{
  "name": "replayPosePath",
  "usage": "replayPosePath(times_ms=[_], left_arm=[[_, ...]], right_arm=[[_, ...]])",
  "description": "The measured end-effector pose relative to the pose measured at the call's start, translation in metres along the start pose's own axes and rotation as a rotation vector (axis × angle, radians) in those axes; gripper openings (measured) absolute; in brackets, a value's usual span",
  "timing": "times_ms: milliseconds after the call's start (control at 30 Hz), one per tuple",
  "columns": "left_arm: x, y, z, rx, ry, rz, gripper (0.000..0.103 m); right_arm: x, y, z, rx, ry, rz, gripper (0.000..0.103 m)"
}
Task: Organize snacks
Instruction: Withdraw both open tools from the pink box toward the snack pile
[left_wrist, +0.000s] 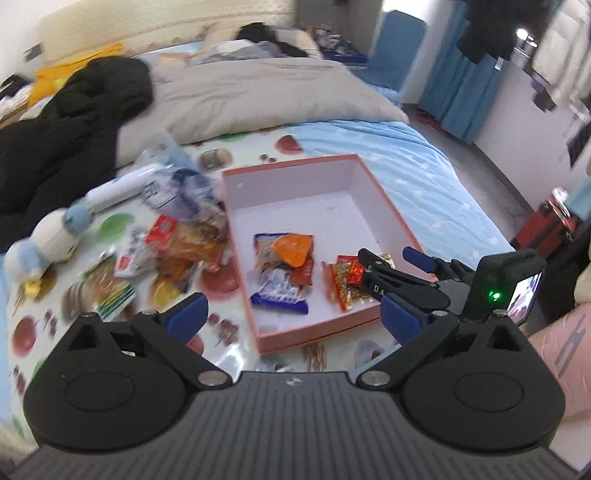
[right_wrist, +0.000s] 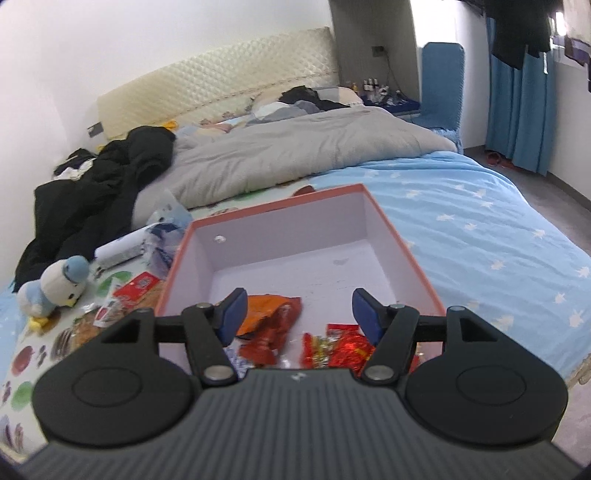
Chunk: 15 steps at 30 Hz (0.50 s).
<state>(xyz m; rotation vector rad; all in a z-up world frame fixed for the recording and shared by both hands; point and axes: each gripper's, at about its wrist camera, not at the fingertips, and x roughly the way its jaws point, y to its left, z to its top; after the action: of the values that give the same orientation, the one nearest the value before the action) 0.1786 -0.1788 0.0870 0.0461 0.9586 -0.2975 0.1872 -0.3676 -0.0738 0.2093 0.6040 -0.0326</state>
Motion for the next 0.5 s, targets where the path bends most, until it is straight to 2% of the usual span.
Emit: replayPosePath(times_ms=[100, 167, 200, 233, 300, 433, 500], left_arm=[[-0.015, 0.009, -0.007, -0.042, -0.016, 0.001, 0.101], [-0.018, 0.017, -0.009, -0.090, 0.026, 0.010, 0.101], [-0.020, 0.023, -0.009, -0.119, 0.040, -0.012, 0.101], [-0.023, 0.028, -0.010, -0.137, 0.033, -0.024, 0.101], [-0.031, 0.036, -0.011, -0.168, -0.009, 0.002, 0.101], [-0.038, 0.048, -0.016, -0.208, 0.010, -0.012, 0.101], [-0.041, 0.052, -0.021, -0.218, -0.005, 0.009, 0.101]], right_arm=[[-0.006, 0.012, -0.002, -0.022, 0.006, 0.007, 0.065], [-0.009, 0.019, -0.002, -0.034, 0.009, 0.015, 0.065], [-0.011, 0.022, -0.001, -0.041, 0.010, 0.016, 0.065], [-0.013, 0.025, 0.000, -0.047, 0.009, 0.017, 0.065], [-0.017, 0.031, 0.001, -0.058, 0.005, 0.017, 0.065], [-0.022, 0.043, 0.000, -0.074, 0.002, 0.025, 0.065], [-0.023, 0.051, -0.003, -0.085, 0.008, 0.035, 0.065]])
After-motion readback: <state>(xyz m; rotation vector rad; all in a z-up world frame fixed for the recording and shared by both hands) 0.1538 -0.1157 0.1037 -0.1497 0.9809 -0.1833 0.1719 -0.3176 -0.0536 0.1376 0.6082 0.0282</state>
